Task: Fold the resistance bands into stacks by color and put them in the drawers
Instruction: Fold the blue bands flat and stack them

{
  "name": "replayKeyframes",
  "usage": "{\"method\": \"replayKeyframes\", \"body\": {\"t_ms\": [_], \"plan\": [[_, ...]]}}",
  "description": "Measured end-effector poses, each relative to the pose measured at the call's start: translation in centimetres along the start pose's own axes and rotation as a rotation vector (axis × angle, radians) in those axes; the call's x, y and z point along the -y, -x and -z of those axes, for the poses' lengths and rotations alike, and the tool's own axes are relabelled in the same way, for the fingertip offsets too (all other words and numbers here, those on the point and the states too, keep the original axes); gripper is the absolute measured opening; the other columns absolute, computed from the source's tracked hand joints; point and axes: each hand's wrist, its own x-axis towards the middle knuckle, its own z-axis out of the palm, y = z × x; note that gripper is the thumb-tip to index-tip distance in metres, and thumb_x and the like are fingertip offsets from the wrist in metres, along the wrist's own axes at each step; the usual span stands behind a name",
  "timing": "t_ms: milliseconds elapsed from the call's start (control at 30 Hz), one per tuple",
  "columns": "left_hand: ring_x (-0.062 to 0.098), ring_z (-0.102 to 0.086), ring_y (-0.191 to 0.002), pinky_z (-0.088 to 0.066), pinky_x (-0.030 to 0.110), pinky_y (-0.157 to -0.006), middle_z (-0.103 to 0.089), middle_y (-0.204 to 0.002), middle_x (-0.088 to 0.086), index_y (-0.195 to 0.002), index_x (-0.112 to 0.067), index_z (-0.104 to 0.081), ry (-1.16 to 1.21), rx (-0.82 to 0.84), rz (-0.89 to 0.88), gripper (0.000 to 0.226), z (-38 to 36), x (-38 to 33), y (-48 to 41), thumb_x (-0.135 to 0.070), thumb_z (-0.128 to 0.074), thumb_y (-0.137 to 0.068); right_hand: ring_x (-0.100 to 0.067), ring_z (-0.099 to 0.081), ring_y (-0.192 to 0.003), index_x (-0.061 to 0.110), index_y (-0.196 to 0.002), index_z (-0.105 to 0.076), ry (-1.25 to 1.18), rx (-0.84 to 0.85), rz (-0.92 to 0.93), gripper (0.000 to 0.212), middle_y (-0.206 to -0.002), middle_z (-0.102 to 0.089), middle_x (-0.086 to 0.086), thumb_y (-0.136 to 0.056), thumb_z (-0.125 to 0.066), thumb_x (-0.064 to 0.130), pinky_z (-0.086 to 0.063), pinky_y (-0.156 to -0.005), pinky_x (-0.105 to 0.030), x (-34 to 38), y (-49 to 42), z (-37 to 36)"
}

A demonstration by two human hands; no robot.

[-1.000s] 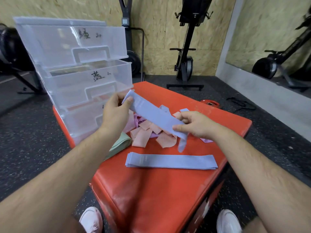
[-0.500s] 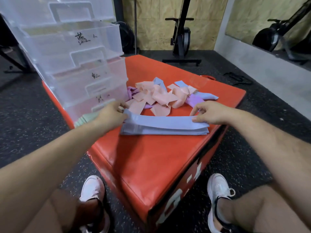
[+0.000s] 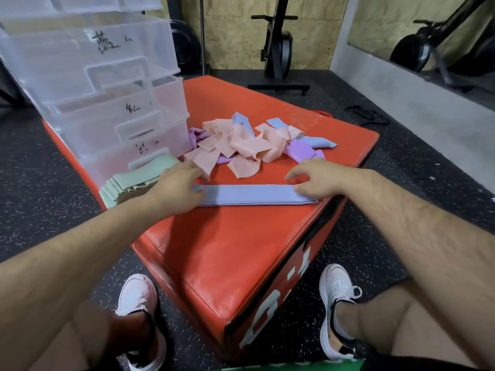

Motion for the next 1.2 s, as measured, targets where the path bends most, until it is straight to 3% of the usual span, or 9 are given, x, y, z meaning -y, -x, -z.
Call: {"method": "replayKeyframes", "body": {"t_ms": [133,200,333,600,800,933,1067,1200], "plan": [[0.009,-0.054,-0.118,-0.042,0.035,-0.104,-0.059,-0.125,-0.014,-0.126,-0.034,-0.061,0.029,0.188,-0.175,0.067,-0.6,-1.2,0.2,-0.071,-0.054,-0.071,-0.011,-0.050,-0.124,0.044,-0.134,-0.053,-0.046,0.106,0.017,0.070,-0.134,-0.052,0.016,-0.070,-0.082,0.050,-0.041,-0.109,-0.035,0.1,0.8,-0.1],[0.008,-0.052,-0.122,-0.039,0.029,-0.106,-0.057,-0.131,-0.012,-0.133,-0.032,-0.058,0.026,0.214,-0.197,0.065,-1.1,-1.5,-0.1,-0.065,-0.064,-0.077,-0.012,-0.052,-0.122,0.042,-0.133,-0.054,-0.027,0.070,0.042,0.066,-0.134,-0.054,0.015,-0.073,-0.082,0.045,-0.043,-0.107,-0.034,0.1,0.7,-0.5],[0.011,-0.054,-0.116,-0.040,0.028,-0.104,-0.059,-0.124,-0.008,-0.129,-0.029,-0.061,0.076,0.223,-0.235,0.049,-1.4,-1.3,-1.0,-0.044,-0.073,-0.085,-0.011,-0.056,-0.113,0.045,-0.128,-0.057,-0.007,0.018,0.084,0.057,-0.126,-0.060,0.015,-0.075,-0.080,0.044,-0.047,-0.100,-0.035,0.0,0.8,-0.7],[0.011,-0.051,-0.118,-0.042,0.034,-0.104,-0.056,-0.124,-0.011,-0.126,-0.033,-0.059,0.018,0.230,-0.198,0.078,-0.7,-3.2,-2.4,-0.078,-0.047,-0.064,-0.008,-0.056,-0.118,0.042,-0.133,-0.055,-0.086,-0.008,0.049,0.054,-0.133,-0.056,0.015,-0.082,-0.067,0.057,-0.046,-0.105,-0.034,0.3,0.6,0.1],[0.018,-0.053,-0.119,-0.042,0.040,-0.103,-0.057,-0.126,-0.007,-0.128,-0.031,-0.057,0.063,0.161,-0.227,0.066,-1.7,-7.8,-6.5,-0.068,-0.052,-0.074,-0.020,-0.055,-0.120,0.036,-0.122,-0.065,-0.101,-0.205,-0.038,0.032,-0.131,-0.058,0.001,-0.090,-0.061,0.041,-0.045,-0.103,-0.040,-1.3,-1.4,0.3],[0.021,-0.051,-0.121,-0.042,0.041,-0.103,-0.056,-0.127,-0.005,-0.131,-0.031,-0.056,0.058,0.151,-0.265,0.061,-3.3,-11.2,-9.5,-0.059,-0.050,-0.077,-0.028,-0.042,-0.130,0.036,-0.117,-0.068,-0.043,-0.272,-0.114,0.028,-0.132,-0.052,-0.002,-0.092,-0.057,0.039,-0.037,-0.111,-0.042,-3.2,-2.9,-0.6],[0.023,-0.052,-0.118,-0.042,0.039,-0.100,-0.057,-0.122,-0.004,-0.129,-0.030,-0.057,0.066,0.130,-0.305,0.049,-4.6,-12.8,-12.0,-0.050,-0.055,-0.085,-0.030,-0.043,-0.129,0.030,-0.111,-0.067,-0.210,-0.396,-0.221,0.026,-0.130,-0.054,-0.005,-0.090,-0.053,0.024,-0.038,-0.109,-0.044,-5.8,-5.4,0.0],[0.021,-0.048,-0.124,-0.039,0.036,-0.101,-0.055,-0.130,-0.004,-0.132,-0.029,-0.057,0.096,0.086,-0.290,0.046,-5.6,-13.9,-13.9,-0.045,-0.058,-0.089,-0.030,-0.041,-0.135,0.025,-0.103,-0.071,-0.298,-0.399,-0.333,0.029,-0.139,-0.053,-0.005,-0.090,-0.047,0.016,-0.027,-0.108,-0.030,-7.8,-8.0,0.3]]}}
